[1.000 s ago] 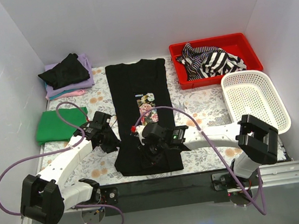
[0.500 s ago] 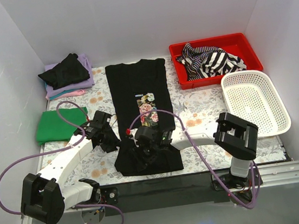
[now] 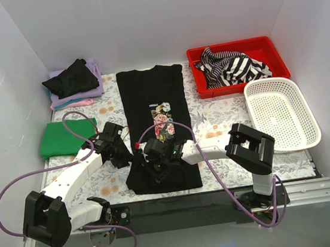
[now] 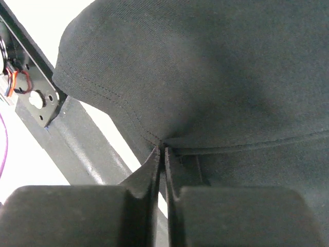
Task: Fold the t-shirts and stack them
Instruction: Fold the tshirt
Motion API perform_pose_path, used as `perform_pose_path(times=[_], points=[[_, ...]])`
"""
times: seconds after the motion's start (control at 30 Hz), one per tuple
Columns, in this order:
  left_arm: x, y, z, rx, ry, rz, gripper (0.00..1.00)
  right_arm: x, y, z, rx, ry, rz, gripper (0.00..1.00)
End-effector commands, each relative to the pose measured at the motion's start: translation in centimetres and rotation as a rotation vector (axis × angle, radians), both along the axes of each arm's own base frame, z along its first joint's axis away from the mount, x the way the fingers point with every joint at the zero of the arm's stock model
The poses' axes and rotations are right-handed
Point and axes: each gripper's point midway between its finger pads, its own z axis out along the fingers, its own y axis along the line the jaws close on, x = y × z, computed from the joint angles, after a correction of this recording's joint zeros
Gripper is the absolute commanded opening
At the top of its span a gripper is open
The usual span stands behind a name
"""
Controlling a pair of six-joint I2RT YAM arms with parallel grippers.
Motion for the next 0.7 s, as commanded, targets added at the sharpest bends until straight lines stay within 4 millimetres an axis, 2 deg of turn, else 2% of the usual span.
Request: perform_pose_path(times=[0.0, 0.13, 0.3, 0.4, 0.53, 0.67], points=[[0.6, -0.1, 0.5, 0.006, -0.026, -0.01, 0.25, 0.4, 1.1, 1.3, 0.037, -0.005, -0.003, 0.04], [0.6, -0.1, 0.4, 0.003, -0.026, -0.01, 0.25, 0.4, 0.9, 1.9, 0.046, -0.025, 0.001, 0.01], [0.8, -0.2, 0.5, 0.005, -0.032, -0.018, 0.25, -0.3, 0.6, 5.1, 0.119, -0.065, 0.055, 0.01], [0.8, -0.2, 0.4, 0.007, -0.026, -0.019, 0.25, -1.1, -0.5, 6.3, 0.134, -0.047, 0.077, 0.01], [0.9, -0.3, 0.4, 0.003, -0.03, -0.019, 0.25, -2.6, -2.2, 5.5, 0.069, 0.003, 0.104, 0.01], [0.9, -0.3, 0.4, 0.001, -0.027, -0.024, 0.25, -3.7, -3.9, 2.9, -0.039, 0.044, 0.101, 0.01]])
